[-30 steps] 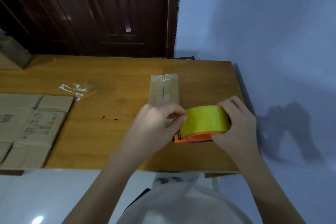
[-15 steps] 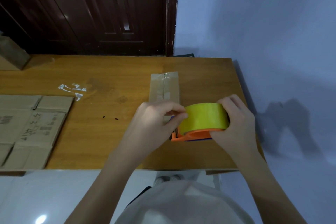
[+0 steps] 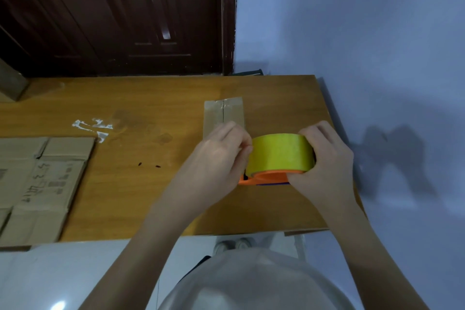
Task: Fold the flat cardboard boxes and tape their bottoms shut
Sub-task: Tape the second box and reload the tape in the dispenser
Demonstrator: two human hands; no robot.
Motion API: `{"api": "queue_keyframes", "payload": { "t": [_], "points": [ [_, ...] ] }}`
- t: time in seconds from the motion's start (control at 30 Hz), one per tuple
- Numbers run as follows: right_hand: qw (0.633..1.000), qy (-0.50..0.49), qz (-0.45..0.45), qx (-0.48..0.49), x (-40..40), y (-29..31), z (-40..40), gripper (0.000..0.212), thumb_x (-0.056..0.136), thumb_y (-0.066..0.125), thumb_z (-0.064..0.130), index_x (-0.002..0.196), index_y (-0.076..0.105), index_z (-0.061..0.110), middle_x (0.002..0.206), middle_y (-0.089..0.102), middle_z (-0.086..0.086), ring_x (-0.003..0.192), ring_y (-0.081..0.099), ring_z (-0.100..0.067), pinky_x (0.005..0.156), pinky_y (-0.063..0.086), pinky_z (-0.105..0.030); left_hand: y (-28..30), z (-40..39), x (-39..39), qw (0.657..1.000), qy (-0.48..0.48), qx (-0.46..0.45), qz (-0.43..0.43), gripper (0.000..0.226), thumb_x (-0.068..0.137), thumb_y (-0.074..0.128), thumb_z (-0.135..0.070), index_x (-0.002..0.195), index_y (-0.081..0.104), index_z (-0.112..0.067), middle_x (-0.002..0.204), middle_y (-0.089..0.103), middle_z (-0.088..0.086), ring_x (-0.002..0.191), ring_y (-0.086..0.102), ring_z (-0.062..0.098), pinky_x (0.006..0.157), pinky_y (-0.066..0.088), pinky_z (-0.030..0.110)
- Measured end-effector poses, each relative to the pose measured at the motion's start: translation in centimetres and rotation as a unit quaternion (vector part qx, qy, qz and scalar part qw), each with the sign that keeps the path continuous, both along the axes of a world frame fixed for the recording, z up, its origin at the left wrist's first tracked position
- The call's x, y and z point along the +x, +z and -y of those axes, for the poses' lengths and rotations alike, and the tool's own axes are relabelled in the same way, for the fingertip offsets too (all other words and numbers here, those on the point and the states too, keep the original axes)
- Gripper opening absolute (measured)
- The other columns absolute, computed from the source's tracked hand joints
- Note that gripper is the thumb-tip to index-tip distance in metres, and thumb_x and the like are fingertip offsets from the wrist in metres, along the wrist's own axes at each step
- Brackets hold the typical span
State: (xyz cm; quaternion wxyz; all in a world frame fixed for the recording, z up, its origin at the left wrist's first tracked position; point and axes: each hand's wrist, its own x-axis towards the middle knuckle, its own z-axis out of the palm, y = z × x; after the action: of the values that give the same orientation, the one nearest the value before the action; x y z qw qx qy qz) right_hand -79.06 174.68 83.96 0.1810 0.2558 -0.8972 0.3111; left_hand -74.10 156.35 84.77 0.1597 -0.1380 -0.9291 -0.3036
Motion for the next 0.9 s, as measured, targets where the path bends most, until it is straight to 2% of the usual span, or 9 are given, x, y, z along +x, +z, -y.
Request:
{"api": "queue_keyframes", "payload": {
  "t": [0.2,0.3,0.4,0.47,0.53,0.6,0.67,0.7,0.9],
  "points": [
    [1.000,-0.013,0.005,0.017,-0.2,-0.3,0.1,0.035,0.056,0.047,0.032,0.076,0.056,0.006,0.079,0.052,-0.008,0.058,0.048,-0.019,0.046,0.030,-0.018,-0.5,-0.2,-0.8,1.000,0.002,-0.002,0.013,0.012,0.087,0.037,-0.021,0.081,0.046,-0.014,0.085,0.054,0.004,0.080,0.054,0.018,0.070,0.042,0.033],
    [1.000,-0.023,0.009,0.005,-0.2,-0.5,0.2,0.036,0.054,0.046,0.032,0.076,0.056,0.006,0.079,0.051,-0.007,0.058,0.047,-0.020,0.045,0.032,-0.020,-0.6,0.0,-0.8,0.996,0.019,0.071,0.055,0.012,0.087,0.038,-0.025,0.081,0.043,-0.017,0.091,0.056,0.000,0.086,0.055,0.010,0.072,0.047,0.030],
    [0.999,-0.030,0.010,-0.005,-0.2,-0.5,0.0,0.032,0.054,0.048,0.028,0.076,0.053,0.006,0.078,0.045,-0.002,0.058,0.042,-0.017,0.046,0.026,-0.017,-0.9,0.3,-0.8,0.987,0.064,0.119,0.089,0.012,0.087,0.043,-0.022,0.081,0.048,-0.013,0.096,0.057,-0.004,0.088,0.055,-0.001,0.075,0.050,0.030],
    [0.998,-0.052,0.012,-0.018,-0.3,-0.4,-0.5,0.028,0.052,0.054,0.020,0.076,0.052,0.005,0.078,0.041,0.001,0.057,0.040,-0.017,0.046,0.023,-0.017,-1.1,0.9,-0.6,0.973,0.113,0.167,0.110,0.009,0.091,0.048,-0.016,0.082,0.051,-0.017,0.096,0.060,-0.006,0.088,0.058,0.002,0.077,0.053,0.032],
    [0.997,-0.070,0.013,-0.020,-0.6,-0.2,-1.1,0.031,0.052,0.055,0.022,0.077,0.053,0.004,0.078,0.041,0.001,0.057,0.041,-0.019,0.046,0.025,-0.017,-0.6,1.1,-0.3,0.949,0.123,0.257,0.132,0.012,0.091,0.054,-0.014,0.084,0.055,-0.025,0.093,0.064,-0.007,0.086,0.063,0.007,0.079,0.055,0.032],
    [0.998,-0.068,0.013,-0.013,-0.7,-0.1,-1.3,0.037,0.054,0.047,0.031,0.078,0.054,0.003,0.079,0.043,0.000,0.058,0.042,-0.019,0.046,0.026,-0.016,0.0,0.6,-0.3,0.941,0.094,0.294,0.137,0.007,0.087,0.062,-0.027,0.093,0.060,-0.026,0.092,0.065,-0.009,0.085,0.063,0.005,0.079,0.054,0.026],
    [0.998,-0.059,0.019,-0.012,-0.7,-0.2,-1.1,0.039,0.053,0.044,0.033,0.078,0.054,0.004,0.080,0.043,0.000,0.059,0.042,-0.019,0.047,0.026,-0.016,0.1,-0.2,-0.5,0.945,0.073,0.287,0.141,0.032,0.076,0.063,-0.044,0.103,0.060,-0.027,0.094,0.065,-0.011,0.086,0.062,0.001,0.076,0.053,0.019],
    [0.998,-0.056,0.019,-0.012,-0.7,-0.3,-0.9,0.039,0.053,0.044,0.033,0.078,0.054,0.004,0.080,0.042,0.001,0.059,0.042,-0.018,0.047,0.025,-0.016,0.0,-0.5,-0.6,0.949,0.068,0.273,0.141,0.036,0.074,0.062,-0.047,0.104,0.060,-0.029,0.096,0.065,-0.012,0.087,0.062,0.001,0.076,0.053,0.019],
    [0.999,-0.049,0.018,0.008,-0.7,-0.5,-0.7,0.042,0.055,0.045,0.034,0.082,0.057,0.003,0.082,0.053,-0.009,0.064,0.041,-0.014,0.050,0.024,-0.012,-0.5,-0.8,-0.4,0.948,0.063,0.296,0.098,0.020,0.076,0.067,-0.036,0.095,0.068,-0.032,0.095,0.067,-0.015,0.085,0.066,0.002,0.075,0.055,0.022]
  ]
}}
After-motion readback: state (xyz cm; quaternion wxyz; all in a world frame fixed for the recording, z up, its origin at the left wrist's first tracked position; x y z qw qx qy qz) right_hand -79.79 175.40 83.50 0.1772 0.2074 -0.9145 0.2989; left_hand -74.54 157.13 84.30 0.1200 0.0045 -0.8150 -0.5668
